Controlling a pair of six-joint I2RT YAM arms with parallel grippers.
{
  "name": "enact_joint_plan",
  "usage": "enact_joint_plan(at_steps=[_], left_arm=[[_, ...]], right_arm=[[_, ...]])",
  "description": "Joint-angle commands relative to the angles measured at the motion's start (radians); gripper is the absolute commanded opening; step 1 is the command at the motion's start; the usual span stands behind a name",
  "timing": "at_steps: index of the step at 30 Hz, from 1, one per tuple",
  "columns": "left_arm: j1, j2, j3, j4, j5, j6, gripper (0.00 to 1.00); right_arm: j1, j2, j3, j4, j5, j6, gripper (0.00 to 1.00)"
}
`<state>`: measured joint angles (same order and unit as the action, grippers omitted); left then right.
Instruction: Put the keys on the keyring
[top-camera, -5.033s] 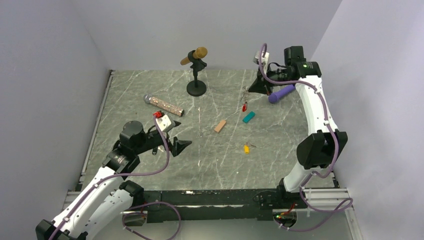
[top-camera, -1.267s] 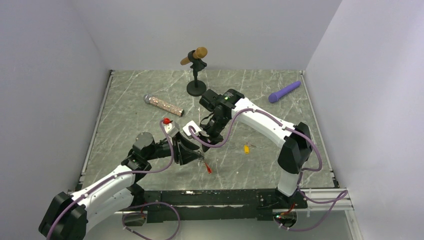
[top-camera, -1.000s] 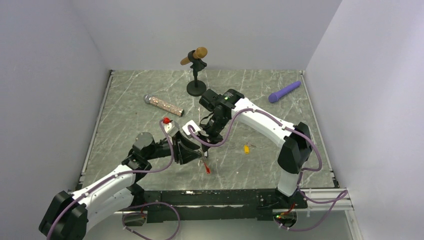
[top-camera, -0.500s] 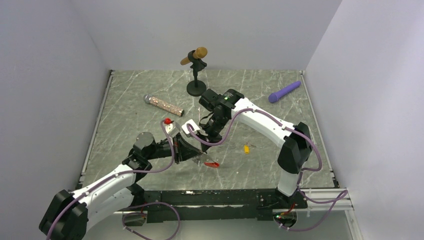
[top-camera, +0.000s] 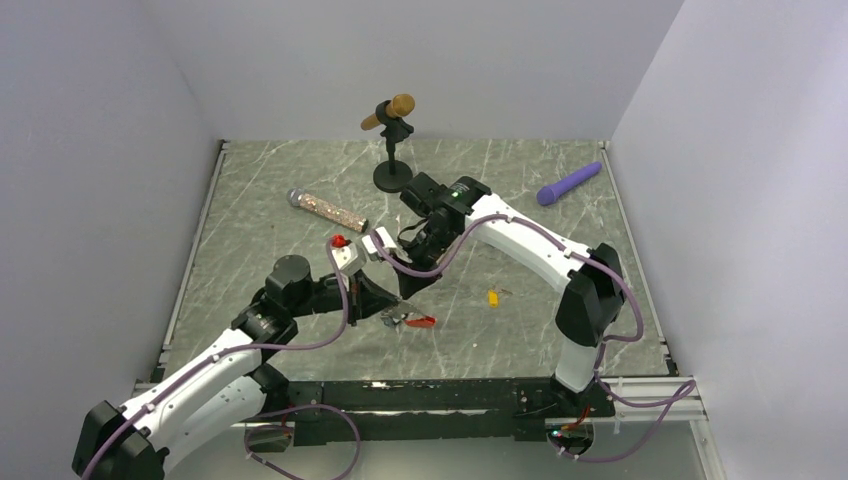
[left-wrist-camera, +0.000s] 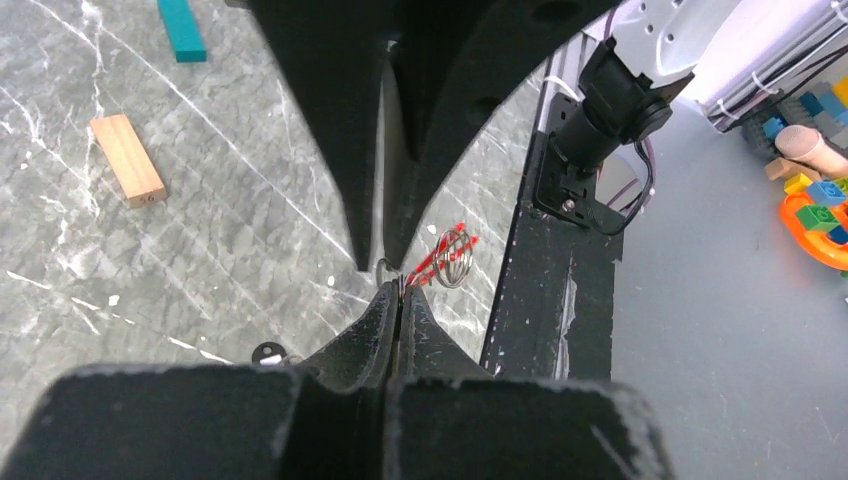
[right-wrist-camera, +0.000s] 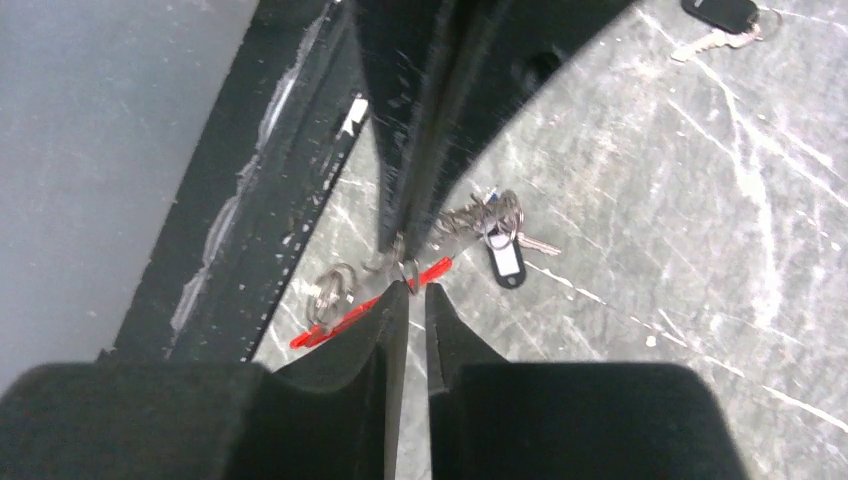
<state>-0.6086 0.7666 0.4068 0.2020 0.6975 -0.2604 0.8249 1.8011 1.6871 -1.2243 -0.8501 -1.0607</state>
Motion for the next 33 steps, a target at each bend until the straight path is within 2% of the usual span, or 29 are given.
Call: enact_joint_plan(at_steps=[1, 5, 8, 12, 25, 33], left_arm=[[-0.013, -0.025, 0.07, -0.107, -0.02, 0.083, 0.0], [-0.012, -0.019, 0.071, -0.127, -0.051, 0.068, 0.0], [-0.013, -0.002, 0.063, -0.103, -0.068, 0.022, 0.0], [-0.013, 0.022, 0.056, -0.046, -0.09, -0.073, 0.0], [-0.011, 0.019, 0.055, -0.002, -0.232, -0.384, 0.0], [-0.01, -0.008, 0.042, 0.021, -0.272, -0.462, 0.0]], right_arm=[[-0.045, -0.036, -0.034, 0.1, 0.009, 0.109, 0.23], [-0.106, -0.094, -0.05, 0.13, -0.019, 0.143, 0.42], [-0.155, -0.136, -0.066, 0.125, -0.089, 0.137, 0.5], [-0.156, -0.184, -0.144, 0.12, -0.185, 0.082, 0.6], [-0.143, -0.267, -0.384, 0.431, -0.117, 0.232, 0.67], [-0.14, -0.236, -0.428, 0.519, -0.148, 0.289, 0.66]])
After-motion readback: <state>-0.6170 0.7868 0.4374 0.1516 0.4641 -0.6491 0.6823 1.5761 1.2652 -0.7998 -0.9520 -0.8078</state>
